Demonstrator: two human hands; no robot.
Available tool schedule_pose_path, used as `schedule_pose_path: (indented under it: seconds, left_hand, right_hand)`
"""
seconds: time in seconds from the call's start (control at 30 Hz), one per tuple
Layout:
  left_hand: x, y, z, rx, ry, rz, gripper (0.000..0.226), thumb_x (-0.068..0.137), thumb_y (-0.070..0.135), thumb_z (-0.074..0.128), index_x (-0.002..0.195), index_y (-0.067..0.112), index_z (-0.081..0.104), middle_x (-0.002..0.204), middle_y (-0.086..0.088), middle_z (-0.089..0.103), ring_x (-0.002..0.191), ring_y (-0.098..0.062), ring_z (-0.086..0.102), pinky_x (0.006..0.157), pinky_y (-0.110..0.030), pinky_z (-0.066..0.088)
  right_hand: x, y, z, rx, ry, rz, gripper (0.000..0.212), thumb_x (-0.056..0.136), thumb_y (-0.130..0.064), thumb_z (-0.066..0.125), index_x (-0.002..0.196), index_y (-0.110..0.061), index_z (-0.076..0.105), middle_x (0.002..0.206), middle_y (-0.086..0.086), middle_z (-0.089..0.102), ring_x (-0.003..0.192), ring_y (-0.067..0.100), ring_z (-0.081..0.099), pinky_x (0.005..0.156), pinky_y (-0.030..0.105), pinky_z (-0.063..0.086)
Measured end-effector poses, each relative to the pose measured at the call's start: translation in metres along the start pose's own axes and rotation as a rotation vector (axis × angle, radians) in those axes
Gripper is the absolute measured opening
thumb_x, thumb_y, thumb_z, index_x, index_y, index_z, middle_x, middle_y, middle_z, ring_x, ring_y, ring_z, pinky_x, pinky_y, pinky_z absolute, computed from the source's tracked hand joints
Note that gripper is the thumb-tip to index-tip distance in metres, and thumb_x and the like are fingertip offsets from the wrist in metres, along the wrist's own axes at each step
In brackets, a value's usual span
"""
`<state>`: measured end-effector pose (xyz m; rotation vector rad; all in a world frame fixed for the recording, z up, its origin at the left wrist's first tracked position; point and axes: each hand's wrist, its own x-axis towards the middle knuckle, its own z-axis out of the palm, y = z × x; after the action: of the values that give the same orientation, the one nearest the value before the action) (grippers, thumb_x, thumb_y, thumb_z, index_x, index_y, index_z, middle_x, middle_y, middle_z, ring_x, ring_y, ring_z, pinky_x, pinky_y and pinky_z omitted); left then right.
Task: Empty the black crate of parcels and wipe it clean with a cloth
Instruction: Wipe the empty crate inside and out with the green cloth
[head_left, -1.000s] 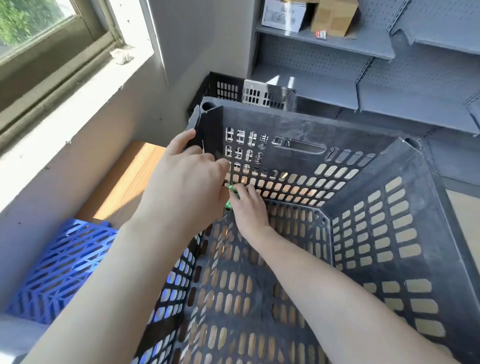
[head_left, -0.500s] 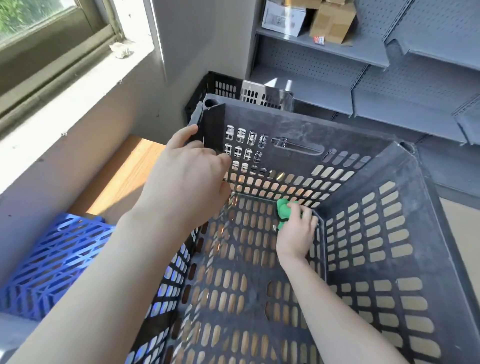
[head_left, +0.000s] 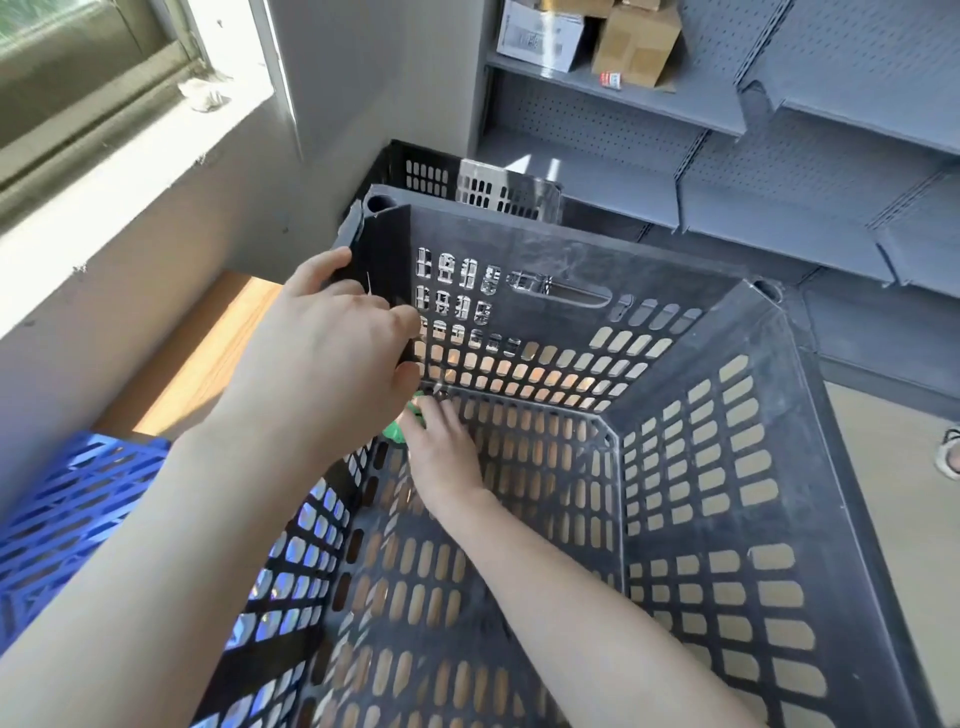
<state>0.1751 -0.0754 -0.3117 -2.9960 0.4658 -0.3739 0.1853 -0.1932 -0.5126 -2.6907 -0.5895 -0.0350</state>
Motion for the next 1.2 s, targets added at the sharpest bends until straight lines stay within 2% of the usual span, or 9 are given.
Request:
schedule_pose_path:
  seconds: [0.07, 0.17, 0.3, 0.47, 0.6, 0.73, 0.83, 1.03, 1.2]
  left_hand:
    - [0.0, 0.001, -0.001, 0.002, -0.011, 0.006, 0.036, 0.076, 0.037, 0.044, 0.087, 0.017, 0.071, 0.073, 0.0, 0.07, 0.083, -0.027, 0.066, 0.113, -0.036, 0.016]
    - [0.002, 0.0, -0.001, 0.005, -0.017, 0.009, 0.025, 0.081, 0.035, 0.054, 0.09, 0.019, 0.071, 0.076, 0.001, 0.07, 0.087, -0.025, 0.066, 0.114, -0.036, 0.013]
    - [0.003, 0.0, 0.001, 0.018, -0.013, 0.007, 0.019, 0.079, 0.032, 0.063, 0.09, 0.018, 0.072, 0.075, 0.0, 0.071, 0.087, -0.026, 0.066, 0.114, -0.037, 0.013]
    - [0.003, -0.002, 0.004, 0.008, 0.008, 0.006, 0.019, 0.077, 0.032, 0.068, 0.089, 0.018, 0.072, 0.073, 0.001, 0.071, 0.088, -0.027, 0.068, 0.113, -0.037, 0.014]
    - [0.003, -0.002, 0.003, -0.036, 0.027, 0.008, 0.021, 0.077, 0.032, 0.07, 0.091, 0.017, 0.074, 0.073, -0.001, 0.071, 0.087, -0.027, 0.069, 0.113, -0.04, 0.019]
    - [0.003, -0.002, 0.003, -0.072, 0.053, 0.024, 0.023, 0.077, 0.032, 0.068, 0.094, 0.018, 0.075, 0.072, -0.003, 0.072, 0.085, -0.028, 0.07, 0.112, -0.042, 0.023]
    - [0.002, -0.005, 0.002, -0.096, 0.036, 0.032, 0.024, 0.074, 0.03, 0.076, 0.095, 0.019, 0.076, 0.074, -0.002, 0.073, 0.086, -0.027, 0.07, 0.113, -0.044, 0.026]
    - [-0.006, -0.01, 0.006, -0.105, 0.025, 0.026, 0.028, 0.081, 0.039, 0.059, 0.095, 0.02, 0.075, 0.076, 0.001, 0.073, 0.088, -0.027, 0.07, 0.113, -0.044, 0.024]
    - [-0.008, -0.011, 0.005, -0.1, 0.008, 0.041, 0.025, 0.081, 0.038, 0.065, 0.098, 0.022, 0.074, 0.08, 0.001, 0.074, 0.092, -0.026, 0.07, 0.114, -0.044, 0.024]
  right_hand:
    - [-0.004, 0.024, -0.012, -0.092, -0.01, -0.016, 0.056, 0.072, 0.003, 0.072, 0.125, -0.005, 0.055, 0.129, 0.018, 0.05, 0.114, 0.037, 0.047, 0.086, 0.047, 0.051]
    - [-0.011, 0.065, -0.035, -0.225, -0.01, 0.102, 0.059, 0.074, 0.005, 0.068, 0.129, -0.009, 0.051, 0.132, 0.015, 0.048, 0.116, 0.036, 0.043, 0.094, 0.047, 0.047]
    - [-0.034, 0.104, -0.049, -0.346, 0.083, 0.288, 0.056, 0.068, 0.004, 0.074, 0.119, -0.012, 0.06, 0.119, 0.013, 0.057, 0.103, 0.036, 0.053, 0.08, 0.044, 0.052]
    - [-0.058, 0.11, -0.061, -0.394, 0.109, 0.531, 0.059, 0.072, 0.004, 0.072, 0.125, -0.017, 0.058, 0.12, 0.014, 0.054, 0.099, 0.033, 0.049, 0.076, 0.041, 0.051]
    - [-0.08, 0.105, -0.066, -0.365, 0.045, 0.59, 0.056, 0.081, 0.004, 0.061, 0.131, -0.019, 0.051, 0.12, 0.013, 0.048, 0.105, 0.032, 0.046, 0.078, 0.038, 0.05]
    - [-0.113, 0.088, -0.057, -0.33, 0.1, 0.678, 0.059, 0.058, 0.004, 0.08, 0.11, -0.019, 0.063, 0.103, 0.011, 0.057, 0.086, 0.028, 0.053, 0.058, 0.033, 0.054]
    - [-0.137, 0.069, -0.047, -0.294, 0.111, 0.671, 0.064, 0.045, 0.007, 0.085, 0.1, -0.018, 0.065, 0.101, 0.012, 0.059, 0.082, 0.029, 0.053, 0.054, 0.033, 0.054]
    - [-0.126, 0.071, -0.039, -0.274, 0.128, 0.657, 0.07, 0.042, 0.009, 0.084, 0.104, -0.016, 0.065, 0.106, 0.01, 0.06, 0.088, 0.028, 0.056, 0.064, 0.034, 0.057]
    - [-0.091, 0.091, -0.044, -0.313, 0.114, 0.63, 0.063, 0.067, 0.011, 0.07, 0.123, -0.014, 0.056, 0.113, 0.014, 0.053, 0.1, 0.032, 0.051, 0.079, 0.038, 0.051]
